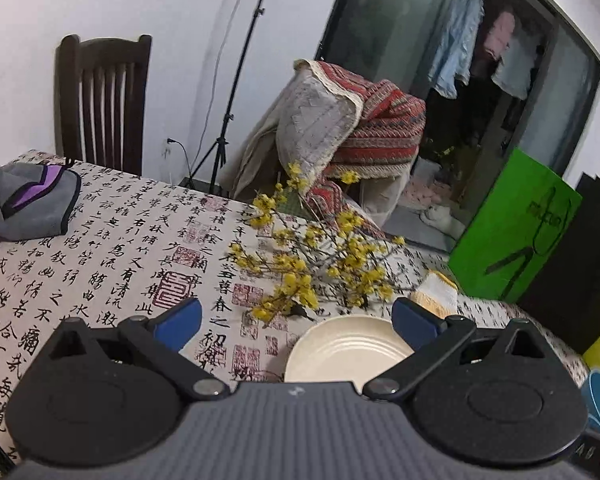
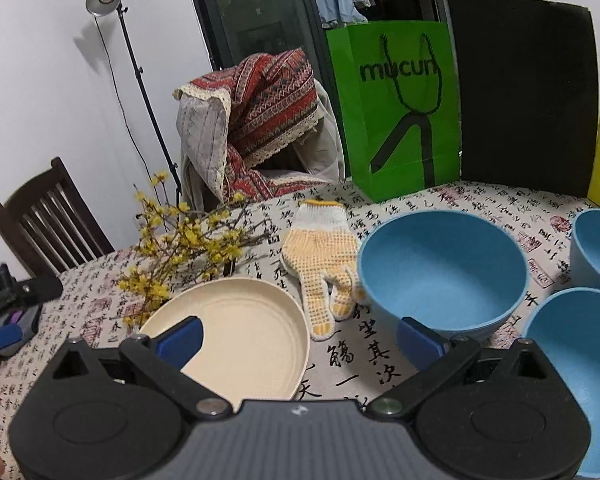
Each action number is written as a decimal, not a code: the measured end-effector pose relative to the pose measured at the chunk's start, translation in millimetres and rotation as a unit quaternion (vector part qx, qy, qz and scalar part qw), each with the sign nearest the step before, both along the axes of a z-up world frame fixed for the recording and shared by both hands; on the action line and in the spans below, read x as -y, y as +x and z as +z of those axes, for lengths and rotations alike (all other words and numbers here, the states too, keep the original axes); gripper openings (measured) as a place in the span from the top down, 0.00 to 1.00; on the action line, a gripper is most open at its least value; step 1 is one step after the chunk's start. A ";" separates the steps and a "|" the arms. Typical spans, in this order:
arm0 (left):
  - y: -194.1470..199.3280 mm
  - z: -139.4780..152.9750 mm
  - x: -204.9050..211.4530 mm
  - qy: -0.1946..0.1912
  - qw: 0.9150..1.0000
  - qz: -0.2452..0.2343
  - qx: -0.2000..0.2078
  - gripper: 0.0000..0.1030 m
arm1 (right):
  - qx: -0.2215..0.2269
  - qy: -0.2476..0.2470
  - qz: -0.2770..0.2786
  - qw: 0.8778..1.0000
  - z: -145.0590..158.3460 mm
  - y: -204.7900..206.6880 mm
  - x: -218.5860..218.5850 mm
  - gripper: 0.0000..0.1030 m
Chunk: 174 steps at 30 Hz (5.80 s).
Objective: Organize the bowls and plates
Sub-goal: 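Move both open grippers toward the smaller cream plate by the flower sprig, then position both open grippers around the rim of the smaller cream plate, then close both grippers on the rim of the smaller cream plate, then lift the held smaller cream plate off the table with both grippers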
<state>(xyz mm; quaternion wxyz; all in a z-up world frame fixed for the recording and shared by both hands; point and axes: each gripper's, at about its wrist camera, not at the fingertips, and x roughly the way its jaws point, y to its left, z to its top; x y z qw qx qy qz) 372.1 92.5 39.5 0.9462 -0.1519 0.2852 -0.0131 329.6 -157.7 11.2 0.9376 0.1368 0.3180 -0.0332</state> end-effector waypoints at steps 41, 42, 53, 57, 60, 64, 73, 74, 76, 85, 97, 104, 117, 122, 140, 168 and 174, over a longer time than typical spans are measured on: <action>28.4 -57.9 25.0 0.059 0.998 -0.005 -0.017 0.00 | 0.003 0.041 -0.005 0.999 -56.7 37.9 10.1 0.02; 28.2 -58.5 26.0 0.061 0.998 -0.006 -0.017 0.00 | 0.002 0.042 -0.003 0.999 -57.0 38.3 9.8 0.02; 30.9 -66.5 30.6 0.072 0.997 -0.011 -0.025 0.00 | -0.003 0.038 -0.007 0.999 -59.2 40.7 6.3 0.02; 32.2 -68.7 30.2 0.071 0.997 -0.012 -0.031 0.00 | -0.006 0.041 -0.012 0.999 -61.0 41.5 7.8 0.02; 33.2 -70.9 31.0 0.075 0.996 -0.014 -0.035 0.00 | -0.005 0.041 -0.015 0.999 -61.1 40.9 8.5 0.02; 33.8 -73.0 31.2 0.074 0.996 -0.018 -0.039 0.00 | -0.010 0.045 -0.015 0.999 -62.2 42.2 9.3 0.07; 36.7 -78.0 35.3 0.084 0.995 -0.026 -0.047 0.11 | -0.022 0.059 -0.019 0.998 -68.6 46.2 9.5 0.21; 37.2 -78.8 35.5 0.084 0.995 -0.026 -0.050 0.14 | -0.021 0.057 -0.019 0.998 -68.7 46.2 8.0 0.25; 38.7 -80.7 35.1 0.085 0.995 -0.026 -0.056 0.19 | -0.023 0.050 -0.017 0.998 -68.6 46.9 5.0 0.32; 43.7 -87.0 31.0 0.066 0.994 -0.029 -0.078 0.40 | -0.027 0.044 -0.005 0.999 -70.5 49.8 -4.3 0.54; 48.5 -91.6 23.8 0.044 0.993 -0.020 -0.103 0.69 | -0.031 0.050 -0.006 0.998 -74.4 51.9 -3.4 0.79; 49.4 -92.8 21.6 0.024 0.993 -0.031 -0.110 0.86 | -0.032 0.061 -0.006 0.998 -75.8 52.2 -0.7 0.91; 49.7 -91.4 21.6 0.029 0.993 -0.025 -0.111 0.87 | -0.033 0.026 0.002 0.999 -73.9 53.8 -10.8 0.94; 48.6 -90.1 24.3 0.044 0.993 -0.023 -0.108 0.87 | -0.033 0.008 0.008 0.999 -72.8 53.5 -15.6 0.94; 40.8 -80.1 29.7 0.083 0.993 -0.009 -0.079 0.87 | -0.010 -0.011 0.012 1.000 -68.4 46.0 -25.9 0.94; 3.9 -42.7 17.4 0.095 0.993 -0.013 -0.069 0.87 | 0.040 -0.049 0.054 0.997 -32.9 13.3 -42.2 0.93; -11.8 -30.7 17.7 0.091 0.994 -0.018 -0.056 0.87 | 0.051 -0.044 0.050 0.997 -23.0 -1.6 -40.2 0.93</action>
